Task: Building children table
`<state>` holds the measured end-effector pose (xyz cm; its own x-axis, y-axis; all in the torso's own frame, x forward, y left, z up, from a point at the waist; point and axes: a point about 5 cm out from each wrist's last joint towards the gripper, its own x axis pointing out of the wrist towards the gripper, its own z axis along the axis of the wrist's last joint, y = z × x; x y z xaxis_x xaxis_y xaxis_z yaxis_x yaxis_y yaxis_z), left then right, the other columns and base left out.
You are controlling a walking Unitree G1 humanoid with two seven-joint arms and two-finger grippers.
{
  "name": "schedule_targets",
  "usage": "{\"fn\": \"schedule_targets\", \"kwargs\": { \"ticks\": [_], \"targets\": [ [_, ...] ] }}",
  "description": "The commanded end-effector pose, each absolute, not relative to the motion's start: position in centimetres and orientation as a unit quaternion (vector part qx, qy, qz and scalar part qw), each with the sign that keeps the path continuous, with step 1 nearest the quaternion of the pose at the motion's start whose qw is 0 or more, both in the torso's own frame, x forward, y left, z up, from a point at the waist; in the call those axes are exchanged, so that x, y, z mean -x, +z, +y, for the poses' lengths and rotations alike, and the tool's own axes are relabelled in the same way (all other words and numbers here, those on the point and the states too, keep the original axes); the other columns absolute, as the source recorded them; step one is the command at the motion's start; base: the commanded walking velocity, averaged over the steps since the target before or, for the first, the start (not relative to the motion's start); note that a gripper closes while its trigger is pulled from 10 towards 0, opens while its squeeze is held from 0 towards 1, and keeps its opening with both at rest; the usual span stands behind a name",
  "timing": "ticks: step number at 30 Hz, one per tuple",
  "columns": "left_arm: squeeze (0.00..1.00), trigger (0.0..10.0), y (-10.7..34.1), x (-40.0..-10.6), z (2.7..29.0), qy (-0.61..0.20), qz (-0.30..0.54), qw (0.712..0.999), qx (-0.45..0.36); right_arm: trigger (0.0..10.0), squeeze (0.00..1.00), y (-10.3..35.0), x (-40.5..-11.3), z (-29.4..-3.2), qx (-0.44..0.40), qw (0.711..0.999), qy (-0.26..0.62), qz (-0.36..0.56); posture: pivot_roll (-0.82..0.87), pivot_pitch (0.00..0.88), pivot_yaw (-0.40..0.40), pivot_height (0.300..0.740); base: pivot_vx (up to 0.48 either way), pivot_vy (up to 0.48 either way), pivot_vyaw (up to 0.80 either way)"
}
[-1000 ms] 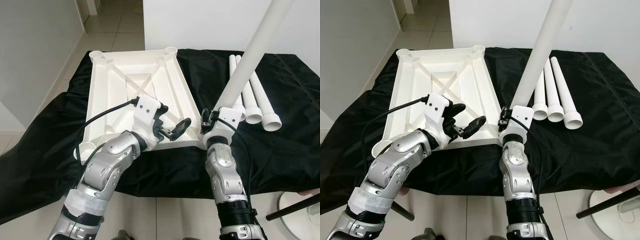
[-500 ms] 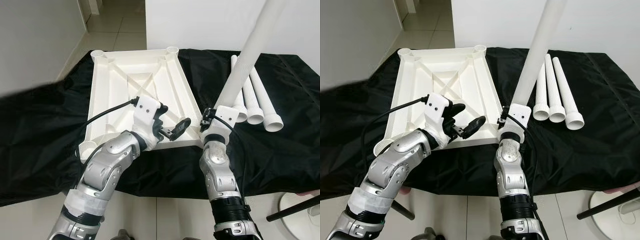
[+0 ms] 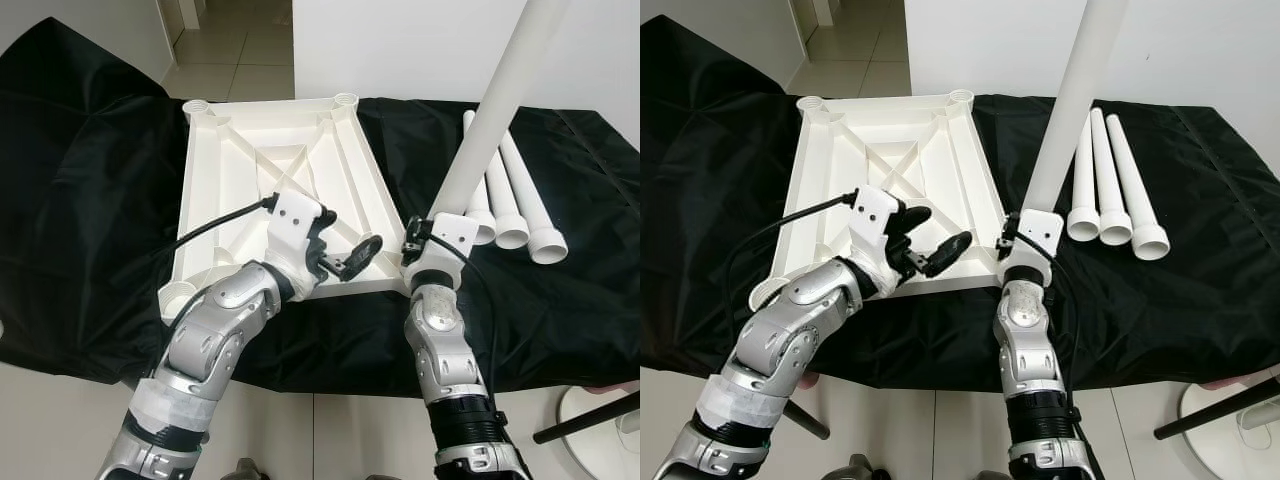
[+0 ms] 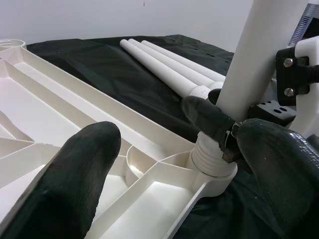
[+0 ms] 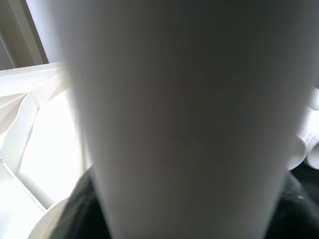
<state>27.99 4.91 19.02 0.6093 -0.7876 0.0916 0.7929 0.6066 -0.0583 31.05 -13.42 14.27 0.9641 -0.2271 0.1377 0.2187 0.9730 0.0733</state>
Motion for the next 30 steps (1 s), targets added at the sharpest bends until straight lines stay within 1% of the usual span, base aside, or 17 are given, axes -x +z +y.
{"fn": "schedule_targets", "kwargs": {
  "ticks": [1,6,7,8,9,11,14,15,16,17,18,19,20,22,23,27,30],
  "targets": [
    [0.0,10.0,19.1,-27.8,4.9,-0.449,-0.032,0.892,0.04,10.0,1.0,13.3,-30.9,-13.5,-0.031,0.992,-0.108,-0.055,0.01,0.0,0.016,0.74,0.0,0.0,0.0],
    [0.0,10.0,19.0,-27.8,4.9,-0.449,-0.032,0.892,0.04,10.0,1.0,13.4,-30.8,-13.5,-0.03,0.993,-0.097,-0.058,0.01,0.0,0.016,0.74,0.0,0.0,0.0],
    [0.0,10.0,19.1,-27.8,4.8,-0.449,-0.032,0.892,0.041,10.0,0.07,13.4,-30.8,-13.6,-0.023,0.994,-0.089,-0.061,0.01,0.0,0.015,0.74,0.0,0.0,0.0],
    [0.0,10.0,19.1,-27.8,4.8,-0.449,-0.032,0.892,0.041,10.0,0.07,13.4,-30.8,-13.6,-0.023,0.994,-0.089,-0.061,0.01,0.0,0.015,0.74,0.0,0.0,0.0],
    [0.0,10.0,19.1,-27.8,4.8,-0.449,-0.032,0.892,0.041,10.0,0.0,13.5,-30.9,-13.9,-0.019,0.995,-0.079,-0.065,0.01,0.0,0.013,0.74,0.0,0.0,0.0],
    [0.0,10.0,19.1,-27.8,4.8,-0.449,-0.032,0.892,0.041,10.0,0.0,13.5,-30.9,-13.9,-0.019,0.995,-0.079,-0.065,0.01,0.0,0.013,0.74,0.0,0.0,0.0],
    [0.0,10.0,19.1,-27.8,4.8,-0.448,-0.032,0.893,0.041,10.0,0.0,13.9,-31.0,-14.6,-0.014,0.996,-0.054,-0.076,0.01,0.0,0.014,0.74,0.0,0.0,0.0],
    [0.0,10.0,19.1,-27.8,4.8,-0.447,-0.032,0.893,0.041,10.0,0.0,14.2,-31.1,-15.2,-0.004,0.996,-0.019,-0.085,0.01,0.0,0.014,0.74,0.0,0.0,0.0],
    [0.0,10.0,19.1,-27.8,4.8,-0.447,-0.032,0.893,0.041,10.0,0.0,14.2,-31.1,-15.2,-0.004,0.996,-0.019,-0.085,0.01,0.0,0.014,0.74,0.0,0.0,0.0],
    [0.0,10.0,19.1,-27.8,4.8,-0.447,-0.032,0.893,0.041,10.0,0.0,14.3,-31.2,-15.7,0.003,0.996,0.013,-0.087,0.01,0.0,0.014,0.74,0.0,0.0,0.0],
    [0.0,10.0,19.1,-27.8,4.8,-0.447,-0.032,0.893,0.041,10.0,0.0,14.3,-31.2,-15.7,0.003,0.996,0.013,-0.087,0.01,0.0,0.014,0.74,0.0,0.0,0.0],
    [0.0,10.0,19.1,-27.9,4.8,-0.447,-0.032,0.893,0.042,10.0,0.0,14.6,-31.3,-16.1,0.012,0.995,0.04,-0.092,0.0,0.0,0.017,0.74,0.0,0.0,0.0],
    [0.0,10.0,19.1,-27.9,4.8,-0.447,-0.032,0.893,0.042,10.0,0.0,14.6,-31.3,-16.1,0.012,0.995,0.04,-0.092,0.0,0.0,0.017,0.74,0.0,0.0,0.0],
    [0.0,10.0,19.1,-27.9,4.8,-0.447,-0.033,0.893,0.042,10.0,0.0,14.7,-31.3,-16.5,0.025,0.992,0.086,-0.09,0.0,0.0,0.017,0.74,0.0,0.0,0.0],
    [0.0,10.0,19.1,-27.9,4.8,-0.447,-0.033,0.893,0.042,10.0,0.0,14.7,-31.3,-16.5,0.025,0.992,0.086,-0.09,0.0,0.0,0.017,0.74,0.0,0.0,0.0],
    [0.0,10.0,19.3,-28.0,4.8,-0.446,-0.034,0.893,0.043,10.0,0.0,14.8,-31.4,-17.0,0.044,0.983,0.159,-0.082,-0.01,0.0,0.024,0.74,0.0,0.0,0.0],
    [0.0,10.0,19.3,-28.1,4.8,-0.446,-0.034,0.893,0.044,10.0,0.0,14.8,-31.4,-17.1,0.047,0.981,0.171,-0.081,-0.01,0.0,0.024,0.74,0.0,0.0,0.0]
  ]
}}
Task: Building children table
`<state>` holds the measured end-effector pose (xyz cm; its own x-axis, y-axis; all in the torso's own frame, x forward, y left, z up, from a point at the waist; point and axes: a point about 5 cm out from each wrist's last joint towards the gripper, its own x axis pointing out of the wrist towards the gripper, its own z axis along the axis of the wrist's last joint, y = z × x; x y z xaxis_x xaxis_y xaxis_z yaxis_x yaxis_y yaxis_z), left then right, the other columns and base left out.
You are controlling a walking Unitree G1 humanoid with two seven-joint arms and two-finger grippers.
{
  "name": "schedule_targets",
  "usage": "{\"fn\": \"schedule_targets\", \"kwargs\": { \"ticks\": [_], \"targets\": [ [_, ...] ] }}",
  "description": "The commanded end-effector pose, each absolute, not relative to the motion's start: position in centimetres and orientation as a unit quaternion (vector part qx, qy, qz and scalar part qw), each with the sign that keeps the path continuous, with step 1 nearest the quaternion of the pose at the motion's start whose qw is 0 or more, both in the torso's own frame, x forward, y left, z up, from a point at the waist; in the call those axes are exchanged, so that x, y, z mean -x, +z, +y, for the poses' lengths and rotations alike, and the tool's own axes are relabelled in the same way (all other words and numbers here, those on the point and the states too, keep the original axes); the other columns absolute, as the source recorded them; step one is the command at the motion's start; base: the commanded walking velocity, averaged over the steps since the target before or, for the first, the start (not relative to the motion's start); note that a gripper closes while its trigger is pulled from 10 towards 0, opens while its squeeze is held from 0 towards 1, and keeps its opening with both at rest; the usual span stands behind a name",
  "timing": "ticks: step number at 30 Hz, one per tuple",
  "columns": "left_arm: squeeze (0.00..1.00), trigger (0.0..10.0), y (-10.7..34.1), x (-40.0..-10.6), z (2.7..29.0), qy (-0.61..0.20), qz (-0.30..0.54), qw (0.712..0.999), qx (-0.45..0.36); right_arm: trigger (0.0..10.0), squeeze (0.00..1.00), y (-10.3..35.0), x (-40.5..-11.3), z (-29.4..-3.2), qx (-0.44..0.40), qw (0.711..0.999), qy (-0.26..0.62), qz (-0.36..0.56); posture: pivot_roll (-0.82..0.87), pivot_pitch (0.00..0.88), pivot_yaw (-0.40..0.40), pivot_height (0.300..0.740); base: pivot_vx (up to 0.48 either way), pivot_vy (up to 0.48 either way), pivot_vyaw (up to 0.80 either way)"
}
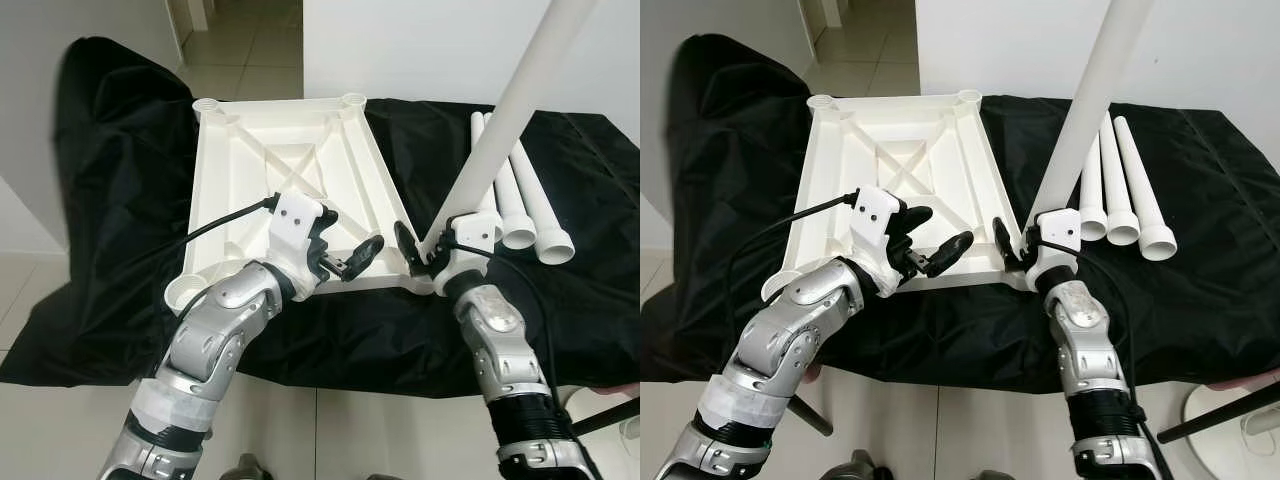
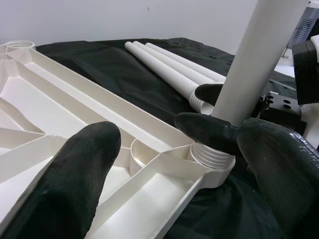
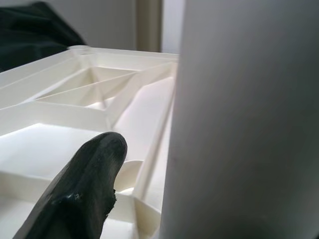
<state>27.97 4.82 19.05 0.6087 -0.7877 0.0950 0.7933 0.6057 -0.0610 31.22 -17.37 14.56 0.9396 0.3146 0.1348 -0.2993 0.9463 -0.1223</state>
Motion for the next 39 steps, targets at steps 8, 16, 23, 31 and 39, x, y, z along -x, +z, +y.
{"fn": "schedule_targets", "kwargs": {
  "ticks": [8,16,23,31,39],
  "targets": [
    [0.0,10.0,19.4,-28.1,4.9,-0.443,-0.035,0.895,0.045,7.7,0.0,14.9,-31.9,-18.0,0.07,0.969,0.225,-0.075,0.0,0.0,0.029,0.74,0.0,0.0,0.0],
    [0.0,10.0,19.4,-28.2,5.0,-0.442,-0.035,0.895,0.044,0.0,0.0,14.4,-32.3,-19.3,0.076,0.967,0.237,-0.052,0.0,0.0,0.03,0.74,0.0,0.0,0.0],
    [0.0,10.0,19.5,-28.1,5.2,-0.44,-0.035,0.896,0.043,7.8,0.0,13.2,-32.5,-20.3,0.031,0.974,0.224,-0.027,0.01,0.0,0.034,0.74,0.0,0.0,0.0],
    [0.0,10.0,19.5,-28.1,5.2,-0.443,-0.034,0.895,0.042,10.0,0.0,12.7,-32.4,-20.6,0.042,0.973,0.224,-0.024,0.0,0.0,0.041,0.74,0.0,0.0,0.0],
    [0.0,10.0,19.5,-28.1,5.1,-0.446,-0.033,0.894,0.042,10.0,0.0,11.9,-32.3,-20.7,0.042,0.974,0.224,-0.005,0.0,0.0,0.044,0.74,0.0,0.0,0.0]
  ]
}}
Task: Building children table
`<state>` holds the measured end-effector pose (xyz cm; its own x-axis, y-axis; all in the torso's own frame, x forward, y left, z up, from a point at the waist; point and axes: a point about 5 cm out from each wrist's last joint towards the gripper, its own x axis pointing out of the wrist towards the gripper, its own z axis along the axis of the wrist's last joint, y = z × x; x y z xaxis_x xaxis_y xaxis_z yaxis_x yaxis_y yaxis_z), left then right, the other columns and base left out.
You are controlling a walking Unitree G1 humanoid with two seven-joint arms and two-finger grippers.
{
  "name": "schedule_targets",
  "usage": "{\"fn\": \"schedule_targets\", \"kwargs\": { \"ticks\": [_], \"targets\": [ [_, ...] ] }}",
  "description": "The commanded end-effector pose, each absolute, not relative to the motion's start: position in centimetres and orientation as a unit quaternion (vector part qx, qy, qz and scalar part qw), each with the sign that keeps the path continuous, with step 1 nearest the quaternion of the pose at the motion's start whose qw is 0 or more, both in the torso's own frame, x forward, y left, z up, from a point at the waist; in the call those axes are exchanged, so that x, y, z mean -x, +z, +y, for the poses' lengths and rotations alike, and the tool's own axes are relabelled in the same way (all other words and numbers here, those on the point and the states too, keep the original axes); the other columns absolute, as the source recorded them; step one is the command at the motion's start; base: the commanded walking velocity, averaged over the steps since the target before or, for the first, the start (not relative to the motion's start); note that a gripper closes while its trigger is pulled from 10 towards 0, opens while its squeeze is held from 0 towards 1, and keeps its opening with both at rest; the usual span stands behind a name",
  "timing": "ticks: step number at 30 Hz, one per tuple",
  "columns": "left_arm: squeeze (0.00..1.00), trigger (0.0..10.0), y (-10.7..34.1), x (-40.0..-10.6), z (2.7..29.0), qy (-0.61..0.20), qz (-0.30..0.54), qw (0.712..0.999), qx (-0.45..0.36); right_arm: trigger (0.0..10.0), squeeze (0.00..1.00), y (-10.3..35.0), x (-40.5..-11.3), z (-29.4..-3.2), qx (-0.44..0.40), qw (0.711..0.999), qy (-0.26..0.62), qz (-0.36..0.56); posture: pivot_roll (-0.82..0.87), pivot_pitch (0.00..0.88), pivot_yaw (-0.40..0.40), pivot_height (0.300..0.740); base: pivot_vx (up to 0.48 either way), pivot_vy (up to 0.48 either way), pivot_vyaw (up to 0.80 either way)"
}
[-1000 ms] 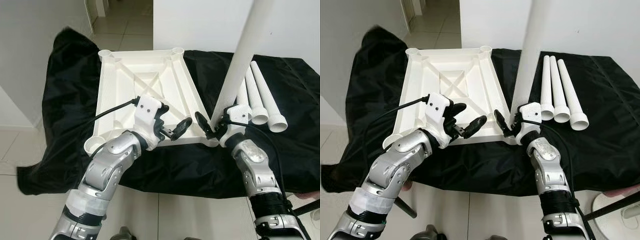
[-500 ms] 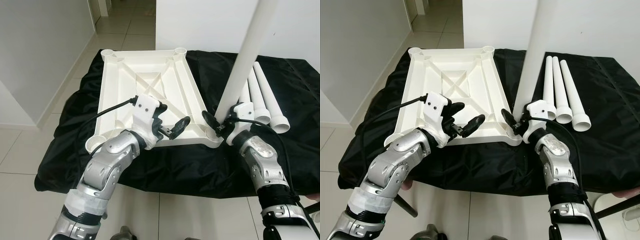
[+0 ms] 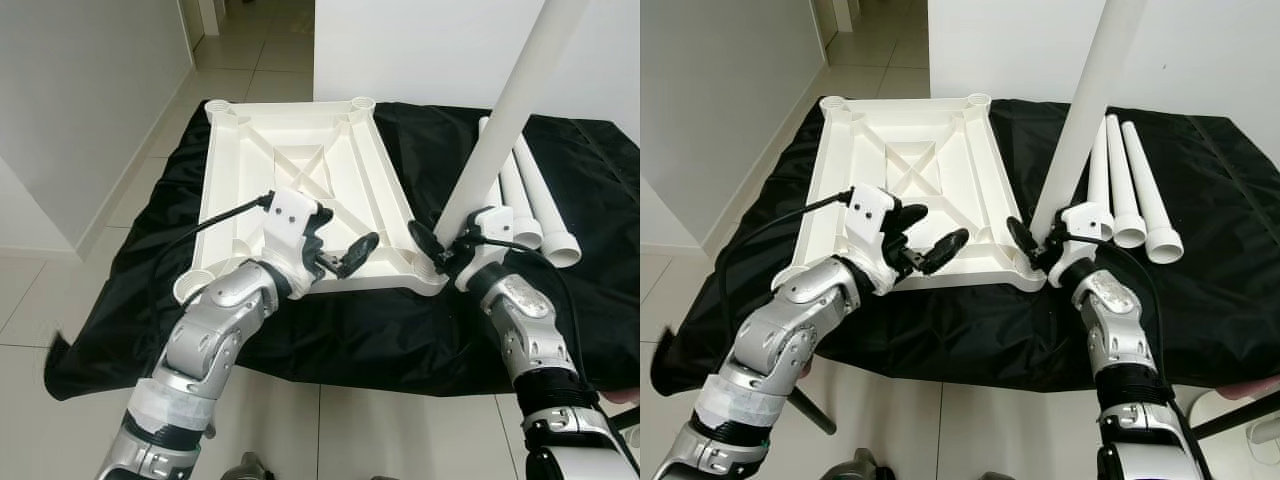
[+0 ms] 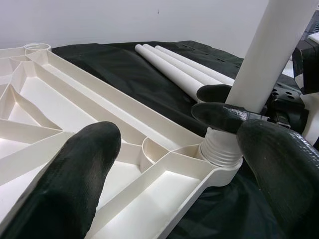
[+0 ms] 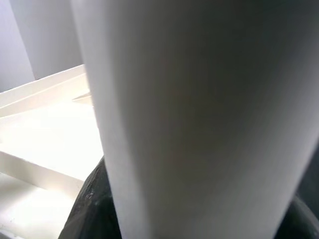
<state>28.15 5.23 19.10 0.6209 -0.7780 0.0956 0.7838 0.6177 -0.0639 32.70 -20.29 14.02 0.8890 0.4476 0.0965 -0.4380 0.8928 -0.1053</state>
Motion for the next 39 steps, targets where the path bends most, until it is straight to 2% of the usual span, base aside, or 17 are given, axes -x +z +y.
{"fn": "schedule_targets", "kwargs": {
  "ticks": [1,14,22,39],
  "targets": [
    [0.0,10.0,19.5,-28.1,5.1,-0.446,-0.033,0.893,0.041,10.0,0.0,11.7,-32.3,-20.8,0.039,0.975,0.218,-0.002,0.0,0.0,0.042,0.74,0.0,0.0,0.0],
    [0.0,10.0,19.4,-28.0,4.9,-0.449,-0.034,0.892,0.04,10.0,0.0,10.3,-32.1,-20.8,-0.031,0.985,0.17,0.013,0.01,0.0,0.04,0.74,0.0,0.0,0.0],
    [0.0,10.0,19.4,-28.0,4.9,-0.451,-0.033,0.891,0.04,10.0,0.0,10.2,-32.1,-20.7,-0.023,0.986,0.166,0.012,0.0,0.0,0.042,0.74,0.0,0.0,0.0],
    [0.0,10.0,19.3,-27.7,4.9,-0.447,-0.034,0.892,0.048,10.0,0.0,10.3,-31.7,-18.1,-0.03,0.996,0.083,0.0,0.01,0.0,0.024,0.74,0.0,0.0,0.0]
  ]
}}
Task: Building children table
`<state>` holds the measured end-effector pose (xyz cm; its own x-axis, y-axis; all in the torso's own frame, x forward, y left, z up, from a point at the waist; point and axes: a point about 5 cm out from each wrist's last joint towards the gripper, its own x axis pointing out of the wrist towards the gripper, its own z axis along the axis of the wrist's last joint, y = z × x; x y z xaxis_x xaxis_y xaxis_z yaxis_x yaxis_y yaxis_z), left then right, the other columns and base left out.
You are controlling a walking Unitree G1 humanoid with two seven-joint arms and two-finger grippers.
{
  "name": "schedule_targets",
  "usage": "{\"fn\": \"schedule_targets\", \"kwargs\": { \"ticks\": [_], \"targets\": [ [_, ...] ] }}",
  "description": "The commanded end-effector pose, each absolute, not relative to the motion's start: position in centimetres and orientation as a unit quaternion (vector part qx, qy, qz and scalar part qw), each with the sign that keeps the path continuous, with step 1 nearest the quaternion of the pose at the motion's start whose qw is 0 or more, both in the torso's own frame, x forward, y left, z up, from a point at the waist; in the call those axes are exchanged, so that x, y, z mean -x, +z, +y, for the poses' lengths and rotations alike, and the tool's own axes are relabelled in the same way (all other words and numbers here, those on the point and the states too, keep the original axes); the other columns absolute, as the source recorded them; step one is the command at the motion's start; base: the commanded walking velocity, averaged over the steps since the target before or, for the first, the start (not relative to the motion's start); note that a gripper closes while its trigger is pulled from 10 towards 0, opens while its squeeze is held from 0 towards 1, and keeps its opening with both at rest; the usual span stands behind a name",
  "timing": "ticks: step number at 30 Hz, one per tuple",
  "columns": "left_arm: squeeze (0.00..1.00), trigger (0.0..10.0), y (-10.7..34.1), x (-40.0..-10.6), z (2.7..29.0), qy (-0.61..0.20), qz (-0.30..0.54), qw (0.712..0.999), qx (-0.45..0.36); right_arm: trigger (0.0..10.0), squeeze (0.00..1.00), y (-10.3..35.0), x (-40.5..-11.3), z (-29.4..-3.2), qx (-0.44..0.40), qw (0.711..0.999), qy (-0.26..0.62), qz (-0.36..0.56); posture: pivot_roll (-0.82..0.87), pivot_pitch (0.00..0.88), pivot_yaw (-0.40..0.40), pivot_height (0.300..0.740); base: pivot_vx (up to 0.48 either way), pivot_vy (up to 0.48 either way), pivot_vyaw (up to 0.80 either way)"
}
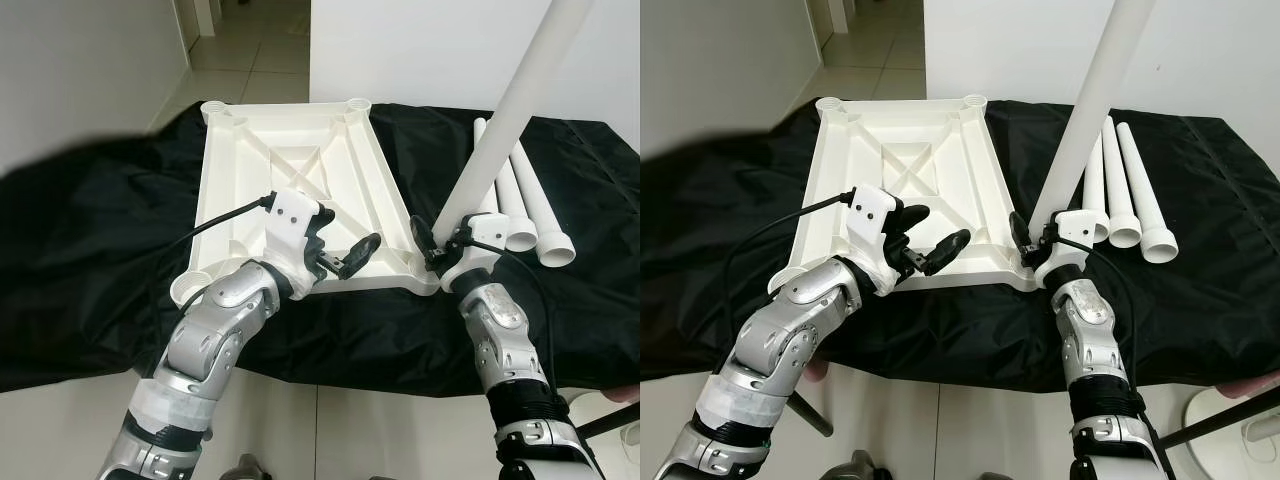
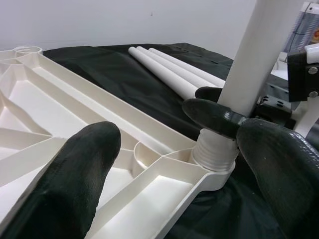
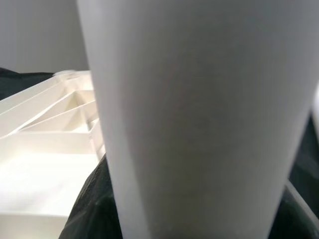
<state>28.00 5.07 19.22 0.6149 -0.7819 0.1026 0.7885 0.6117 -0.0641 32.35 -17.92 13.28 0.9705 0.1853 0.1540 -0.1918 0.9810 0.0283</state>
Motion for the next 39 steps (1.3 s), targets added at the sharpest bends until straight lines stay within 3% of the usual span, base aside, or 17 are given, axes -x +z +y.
{"fn": "schedule_targets", "kwargs": {
  "ticks": [1,14,19,30,31,39],
  "targets": [
    [0.0,10.0,19.3,-27.7,5.0,-0.446,-0.034,0.893,0.048,10.0,0.0,10.2,-31.7,-17.8,-0.036,0.997,0.068,0.001,0.01,0.0,0.022,0.74,0.0,0.0,0.0],
    [0.0,10.0,19.2,-27.6,5.1,-0.445,-0.031,0.894,0.05,10.0,0.0,10.5,-31.0,-15.6,-0.047,0.999,-0.008,-0.006,0.01,0.0,0.022,0.74,0.0,0.0,0.0],
    [0.0,10.0,19.2,-27.5,5.1,-0.443,-0.03,0.895,0.05,10.0,0.0,11.1,-30.5,-14.2,-0.06,0.995,-0.077,-0.015,0.01,0.0,0.023,0.74,0.0,0.0,0.0],
    [0.0,10.0,19.2,-27.6,5.3,-0.442,-0.029,0.895,0.048,10.0,0.0,11.7,-30.1,-13.4,-0.06,0.995,-0.078,-0.029,0.01,0.0,0.03,0.74,0.0,0.0,0.0],
    [0.0,10.0,19.2,-27.6,5.3,-0.442,-0.029,0.895,0.048,10.0,1.0,11.9,-30.1,-13.5,-0.068,0.995,-0.069,-0.036,0.01,0.0,0.031,0.74,0.0,0.0,0.0],
    [0.0,10.0,19.4,-27.7,5.3,-0.443,-0.03,0.895,0.047,10.0,1.0,13.3,-30.9,-15.1,-0.046,0.995,-0.037,-0.076,0.01,0.0,0.037,0.74,0.0,0.0,0.0]
  ]
}}
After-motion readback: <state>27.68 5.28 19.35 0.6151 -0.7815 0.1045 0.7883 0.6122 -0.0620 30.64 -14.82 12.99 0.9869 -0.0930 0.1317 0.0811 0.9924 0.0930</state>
